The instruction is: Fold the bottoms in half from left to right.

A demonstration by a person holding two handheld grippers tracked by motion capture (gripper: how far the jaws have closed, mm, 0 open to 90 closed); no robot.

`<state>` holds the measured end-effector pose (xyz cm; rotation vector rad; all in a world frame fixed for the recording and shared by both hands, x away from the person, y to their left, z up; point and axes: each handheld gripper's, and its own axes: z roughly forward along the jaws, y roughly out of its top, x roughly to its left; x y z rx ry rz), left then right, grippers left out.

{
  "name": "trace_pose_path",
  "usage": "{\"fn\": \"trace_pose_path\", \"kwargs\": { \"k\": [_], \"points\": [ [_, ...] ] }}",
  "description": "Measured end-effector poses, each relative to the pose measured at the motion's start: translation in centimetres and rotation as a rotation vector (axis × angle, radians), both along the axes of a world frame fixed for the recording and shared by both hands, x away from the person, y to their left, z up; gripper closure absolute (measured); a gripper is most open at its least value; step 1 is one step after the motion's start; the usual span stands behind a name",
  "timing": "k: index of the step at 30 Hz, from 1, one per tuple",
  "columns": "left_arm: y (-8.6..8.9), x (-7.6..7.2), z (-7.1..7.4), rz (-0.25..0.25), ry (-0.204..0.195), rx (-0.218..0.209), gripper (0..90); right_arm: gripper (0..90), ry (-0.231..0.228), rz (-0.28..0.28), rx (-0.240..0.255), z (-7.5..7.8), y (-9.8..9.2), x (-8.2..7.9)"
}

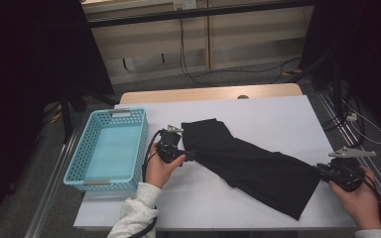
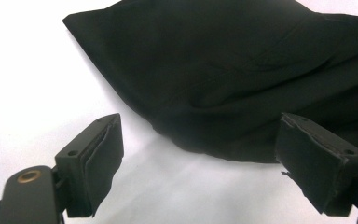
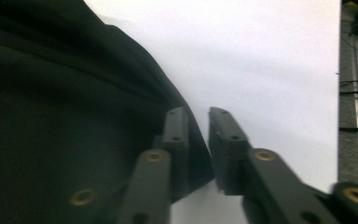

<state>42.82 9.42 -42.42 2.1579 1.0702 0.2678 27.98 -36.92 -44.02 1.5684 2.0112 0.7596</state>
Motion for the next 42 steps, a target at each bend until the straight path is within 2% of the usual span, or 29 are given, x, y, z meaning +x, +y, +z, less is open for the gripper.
{"fn": "trace_pose_path", "kwargs": {
  "k": [1, 2, 5, 7, 9, 11, 12, 17, 18, 22, 26, 29, 33, 37, 39, 42],
  "points": [
    [0.0, 0.0, 0.0, 0.0, 0.001, -0.002, 16.0, 73.7, 0.0, 0.0, 0.0, 0.0, 0.0, 0.0],
    [0.0, 0.0, 0.0, 0.0, 0.0, -0.001, 16.0, 69.0, -0.002, 0.005, 0.005, 0.2, 0.1, -0.2],
    [0.1, 0.1, -0.1, 0.003, 0.006, -0.001, 15.8, 64.3, -0.009, 0.015, 0.033, 0.4, 0.5, -0.4],
    [0.1, 0.1, -0.1, 0.003, 0.006, -0.001, 15.4, 60.9, -0.011, 0.034, 0.048, 0.5, 1.0, -0.5],
    [0.2, 0.2, -0.1, 0.003, 0.004, -0.006, 15.3, 53.7, -0.014, 0.054, 0.058, 0.5, 1.7, -0.4],
    [0.2, 0.2, -0.1, 0.002, 0.004, -0.006, 15.2, 52.0, -0.011, 0.067, 0.073, 0.5, 2.0, -0.4],
    [0.2, 0.2, -0.1, 0.003, 0.005, -0.006, 15.2, 50.1, -0.009, 0.109, 0.08, 0.4, 2.8, -0.4],
    [0.2, 0.3, -0.1, 0.001, 0.01, -0.006, 14.6, 44.7, -0.01, 0.154, 0.094, 0.4, 4.3, -0.4],
    [0.3, 0.3, -0.1, 0.003, 0.01, -0.005, 14.4, 43.2, -0.009, 0.177, 0.1, 0.3, 5.0, -0.4],
    [0.2, 0.3, -0.2, 0.0, 0.012, -0.003, 14.1, 41.5, -0.021, 0.163, 0.102, 0.1, 4.8, 0.0],
    [0.2, 0.4, -0.2, 0.002, 0.014, -0.007, 14.1, 44.6, -0.039, 0.087, 0.082, 0.2, 3.3, 0.1],
    [0.2, 0.4, -0.3, 0.007, 0.013, -0.003, 14.0, 44.5, -0.033, 0.018, 0.077, -0.3, 1.8, 0.3],
    [0.2, 0.4, -0.3, 0.004, 0.013, -0.001, 14.0, 43.8, -0.021, 0.01, 0.114, -1.0, 0.6, 0.8],
    [0.2, 0.5, -0.3, 0.005, 0.012, -0.002, 14.0, 45.4, -0.006, 0.002, 0.123, -1.2, 0.1, 1.0],
    [0.3, 0.5, -0.3, 0.009, 0.014, -0.003, 14.0, 48.3, 0.013, 0.005, 0.124, -1.6, 0.1, 1.2],
    [0.4, 0.5, -0.3, 0.018, 0.007, -0.003, 14.0, 57.3, 0.009, 0.029, 0.114, -1.6, 0.3, 1.3]
  ]
}}
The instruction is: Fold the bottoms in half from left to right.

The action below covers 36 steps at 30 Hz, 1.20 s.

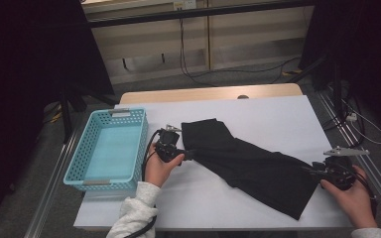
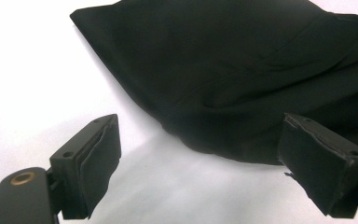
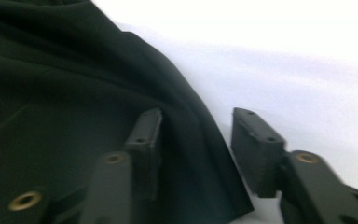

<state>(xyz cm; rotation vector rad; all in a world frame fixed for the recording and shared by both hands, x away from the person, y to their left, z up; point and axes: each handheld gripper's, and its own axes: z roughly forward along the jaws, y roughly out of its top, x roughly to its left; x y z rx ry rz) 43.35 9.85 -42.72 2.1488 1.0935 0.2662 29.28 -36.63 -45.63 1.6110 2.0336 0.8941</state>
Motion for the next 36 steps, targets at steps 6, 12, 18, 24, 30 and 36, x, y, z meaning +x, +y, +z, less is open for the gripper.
{"fn": "trace_pose_path", "kwargs": {
  "k": [6, 12, 18, 24, 30, 36],
  "points": [
    [0.1, 0.1, 0.0, 0.006, -0.005, -0.002, 14.0, 85.2, 0.023, 0.028, 0.049, 0.1, 0.0, -0.2],
    [0.3, 0.2, 0.2, 0.008, -0.005, -0.004, 14.0, 88.3, 0.056, 0.025, 0.054, 0.5, -1.0, -0.7],
    [0.8, 0.5, 0.1, 0.036, -0.001, -0.014, 14.0, 88.4, 0.06, -0.039, 0.047, 0.9, -2.8, -1.5],
    [0.7, 1.2, -0.4, 0.063, 0.01, -0.029, 13.7, 63.5, 0.008, 0.006, 0.025, 1.1, -1.3, -1.0],
    [0.5, 2.1, -0.5, 0.063, 0.006, -0.03, 14.9, 50.2, -0.017, 0.064, 0.022, 1.8, 0.8, -0.6],
    [0.5, 3.6, -0.9, 0.069, -0.014, -0.04, 21.7, 42.9, -0.047, 0.145, 0.031, 2.4, 2.7, -0.4]
  ]
}}
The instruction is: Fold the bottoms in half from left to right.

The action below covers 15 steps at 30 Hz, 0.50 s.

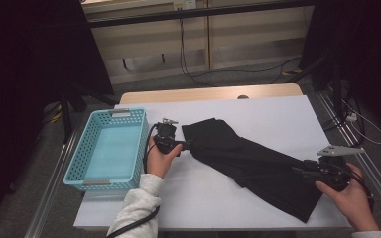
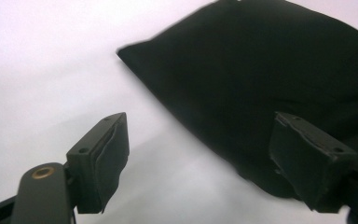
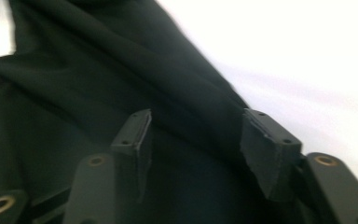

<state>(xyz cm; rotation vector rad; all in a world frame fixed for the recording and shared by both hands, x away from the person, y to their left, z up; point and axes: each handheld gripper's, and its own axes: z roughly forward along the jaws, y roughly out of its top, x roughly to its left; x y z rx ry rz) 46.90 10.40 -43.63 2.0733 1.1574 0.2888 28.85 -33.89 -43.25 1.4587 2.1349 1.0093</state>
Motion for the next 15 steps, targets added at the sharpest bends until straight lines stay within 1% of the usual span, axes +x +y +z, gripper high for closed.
{"fn": "trace_pose_path", "kwargs": {
  "k": [1, 2, 3, 4, 5, 6, 7, 9, 10, 11, 12, 13, 14, 15],
  "points": [
    [0.0, 0.3, -0.2, -0.005, 0.002, -0.003, 25.1, 42.7, -0.001, 0.018, -0.001, 0.0, 0.4, 0.1],
    [-0.1, 0.5, -0.2, -0.007, -0.003, 0.004, 28.4, 41.5, 0.002, 0.033, 0.004, 0.1, 0.9, 0.1],
    [-0.1, 0.5, -0.2, -0.007, -0.003, 0.004, 28.7, 40.4, 0.004, 0.05, 0.007, 0.1, 1.3, 0.2],
    [-0.1, 0.8, -0.1, -0.008, -0.024, 0.0, 30.2, 40.0, 0.003, 0.066, 0.009, 0.1, 1.7, 0.3],
    [-0.2, 1.0, -0.2, -0.014, -0.023, -0.006, 32.4, 39.5, 0.0, 0.076, 0.012, 0.2, 2.0, 0.3],
    [-0.2, 1.2, -0.2, -0.019, -0.003, -0.007, 32.8, 38.8, -0.003, 0.092, 0.012, 0.2, 2.4, 0.4],
    [-0.4, 1.3, -0.3, -0.027, 0.008, -0.001, 32.6, 38.4, -0.007, 0.102, 0.01, 0.3, 2.6, 0.4],
    [-0.7, 1.6, -0.5, -0.043, 0.022, -0.011, 33.5, 37.2, -0.006, 0.11, 0.01, 0.3, 2.9, 0.5],
    [-0.8, 1.7, -0.6, -0.044, 0.03, -0.013, 37.1, 36.6, -0.005, 0.114, 0.012, 0.2, 3.1, 0.5],
    [-0.8, 1.8, -0.7, -0.039, 0.032, -0.011, 41.8, 36.0, -0.007, 0.119, 0.01, 0.1, 3.3, 0.6],
    [-0.9, 2.0, -0.8, -0.037, 0.03, -0.005, 43.2, 34.8, -0.005, 0.123, 0.011, 0.1, 3.5, 0.7],
    [-0.9, 2.2, -0.8, -0.035, 0.031, -0.007, 44.6, 34.1, -0.002, 0.127, 0.014, 0.0, 3.6, 0.7],
    [-0.9, 2.2, -0.8, -0.035, 0.031, -0.007, 48.3, 34.1, -0.002, 0.127, 0.014, 0.0, 3.6, 0.7],
    [-0.9, 2.3, -1.0, -0.034, 0.028, -0.018, 48.3, 34.0, -0.002, 0.134, 0.016, 0.0, 3.8, 0.8]
  ]
}}
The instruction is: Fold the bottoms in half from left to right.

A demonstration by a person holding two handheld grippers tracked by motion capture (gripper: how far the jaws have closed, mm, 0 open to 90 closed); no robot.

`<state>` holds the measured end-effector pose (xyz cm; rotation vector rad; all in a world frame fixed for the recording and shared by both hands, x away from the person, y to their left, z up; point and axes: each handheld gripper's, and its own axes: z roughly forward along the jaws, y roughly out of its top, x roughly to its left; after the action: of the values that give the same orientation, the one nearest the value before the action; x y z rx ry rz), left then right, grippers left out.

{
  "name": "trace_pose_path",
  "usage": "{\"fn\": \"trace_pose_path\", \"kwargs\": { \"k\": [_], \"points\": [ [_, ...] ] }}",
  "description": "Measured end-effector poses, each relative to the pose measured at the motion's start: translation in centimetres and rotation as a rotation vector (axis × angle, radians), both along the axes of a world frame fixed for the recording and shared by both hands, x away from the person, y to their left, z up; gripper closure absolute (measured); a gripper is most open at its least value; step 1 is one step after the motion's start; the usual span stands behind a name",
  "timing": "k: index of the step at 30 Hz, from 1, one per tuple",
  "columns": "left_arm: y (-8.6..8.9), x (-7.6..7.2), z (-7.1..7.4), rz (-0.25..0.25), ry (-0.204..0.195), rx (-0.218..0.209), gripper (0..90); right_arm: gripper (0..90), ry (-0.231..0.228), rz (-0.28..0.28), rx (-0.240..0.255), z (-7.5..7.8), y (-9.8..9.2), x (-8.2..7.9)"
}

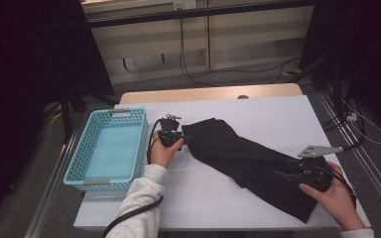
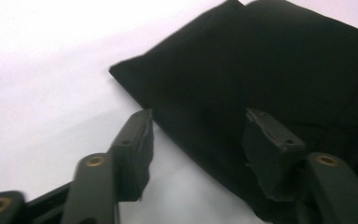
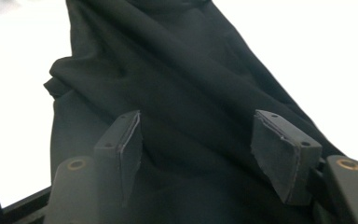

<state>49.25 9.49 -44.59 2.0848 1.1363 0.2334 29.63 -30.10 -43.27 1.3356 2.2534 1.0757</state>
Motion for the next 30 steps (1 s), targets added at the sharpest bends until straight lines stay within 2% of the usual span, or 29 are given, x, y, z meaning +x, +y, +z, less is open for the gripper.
{"fn": "trace_pose_path", "kwargs": {
  "k": [2, 4, 5, 12, 16, 17, 20, 21, 24, 26, 28, 29, 30],
  "points": [
    [-0.2, 0.4, -0.3, 0.012, 0.001, 0.012, 56.2, 34.3, 0.004, 0.017, -0.001, -0.1, 0.4, 0.0],
    [-0.4, 0.6, -0.5, 0.007, 0.005, 0.022, 59.1, 34.3, 0.002, 0.022, -0.004, -0.2, 0.6, 0.0],
    [-0.8, 0.7, -0.8, 0.006, 0.001, 0.041, 61.2, 34.3, 0.003, 0.031, -0.005, -0.3, 0.8, 0.0],
    [-1.5, 1.0, -0.7, 0.018, 0.022, 0.029, 81.6, 34.3, -0.001, 0.041, -0.005, -0.2, 1.0, -0.3],
    [-1.6, 1.1, -0.5, 0.032, 0.016, 0.034, 84.0, 34.3, -0.003, 0.045, 0.0, -0.2, 1.0, -0.4],
    [-1.3, 1.3, -0.4, 0.051, 0.015, 0.009, 84.3, 34.3, -0.001, 0.045, -0.002, -0.2, 1.1, -0.4],
    [-0.2, 1.6, -0.2, 0.097, 0.009, -0.024, 86.4, 34.3, -0.003, 0.055, -0.002, -0.2, 1.4, -0.5],
    [0.1, 1.6, -0.2, 0.101, 0.022, -0.029, 86.7, 34.3, -0.003, 0.058, -0.003, -0.2, 1.4, -0.5],
    [0.6, 1.5, -0.3, 0.114, 0.026, -0.026, 86.7, 34.3, -0.004, 0.064, -0.001, -0.2, 1.5, -0.5],
    [1.2, 1.3, -0.4, 0.147, 0.03, -0.038, 86.3, 34.3, -0.002, 0.069, -0.002, -0.2, 1.6, -0.5],
    [1.3, 1.2, -0.3, 0.157, 0.022, -0.025, 87.0, 34.2, -0.001, 0.069, -0.003, -0.1, 1.6, -0.6],
    [1.9, 1.2, -0.1, 0.188, 0.004, -0.029, 87.0, 34.2, -0.002, 0.073, -0.001, -0.1, 1.7, -0.7],
    [1.9, 1.2, -0.1, 0.188, 0.004, -0.029, 82.8, 34.2, -0.002, 0.073, -0.001, -0.1, 1.7, -0.7]
  ]
}}
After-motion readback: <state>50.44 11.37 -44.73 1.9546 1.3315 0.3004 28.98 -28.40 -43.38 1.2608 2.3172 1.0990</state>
